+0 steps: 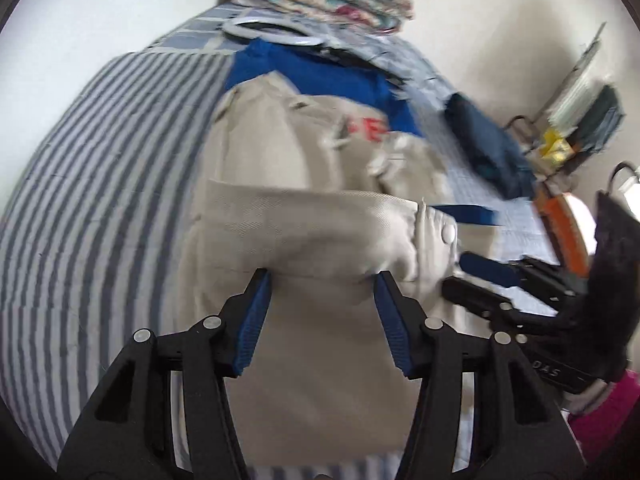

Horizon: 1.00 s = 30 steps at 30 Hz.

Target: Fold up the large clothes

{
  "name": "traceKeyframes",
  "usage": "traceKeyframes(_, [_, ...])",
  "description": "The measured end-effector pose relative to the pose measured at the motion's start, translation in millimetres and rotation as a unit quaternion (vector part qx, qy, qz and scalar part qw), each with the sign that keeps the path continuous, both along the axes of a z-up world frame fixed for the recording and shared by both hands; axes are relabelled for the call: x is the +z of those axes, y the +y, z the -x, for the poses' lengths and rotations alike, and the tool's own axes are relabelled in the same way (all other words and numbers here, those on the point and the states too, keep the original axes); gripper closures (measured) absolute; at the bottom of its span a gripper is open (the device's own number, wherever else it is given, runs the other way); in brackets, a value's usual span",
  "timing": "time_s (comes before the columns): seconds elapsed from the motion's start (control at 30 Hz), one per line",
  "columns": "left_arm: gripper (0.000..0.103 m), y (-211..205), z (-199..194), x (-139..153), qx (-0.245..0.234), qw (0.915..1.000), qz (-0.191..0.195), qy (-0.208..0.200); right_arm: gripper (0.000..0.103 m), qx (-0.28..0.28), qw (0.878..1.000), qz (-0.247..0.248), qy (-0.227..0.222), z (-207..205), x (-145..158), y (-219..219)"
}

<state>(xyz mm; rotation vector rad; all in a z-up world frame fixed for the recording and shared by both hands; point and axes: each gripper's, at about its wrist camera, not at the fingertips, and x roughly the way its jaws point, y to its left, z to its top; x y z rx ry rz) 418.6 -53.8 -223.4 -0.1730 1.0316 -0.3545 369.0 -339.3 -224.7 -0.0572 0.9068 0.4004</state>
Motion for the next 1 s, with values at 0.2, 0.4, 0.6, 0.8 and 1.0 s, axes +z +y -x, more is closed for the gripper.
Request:
traceKeyframes(0.2, [0.046,2.3,-5.1,-37.3,0.005,0.9995,-0.027,-0.011,0.063,-0.021,0.999,0.032,0.038,-23.1,-39.4,2.4])
traceKeyframes(0.4, [0.046,17.2,-1.0,-21.8,0.007,0.9998,0.006,0.019,0.063,-0.018,0.999,-0.017,0.041,-8.3,-12.2,-24.8])
traceKeyframes(0.6, [0.046,49.3,-18.7,17.5,0.01,0.9993,0.037,-0.001,0.061,-0.06,0.998,-0.032,0.003,6.3,26.3,-79.4])
traceKeyframes(0.8, [0.046,61.0,-78.7,40.4,0.01,0.9991,0.012,-0.041,0.061,-0.094,0.995,-0.022,-0.024,-13.4,42.5,-111.9])
traceKeyframes(1.0, [0.048,45.1,-156.7,13.5,0.007,0.999,-0.02,-0.041,0.063,-0.089,0.996,-0.002,-0.007,-57.4,20.3,-118.3])
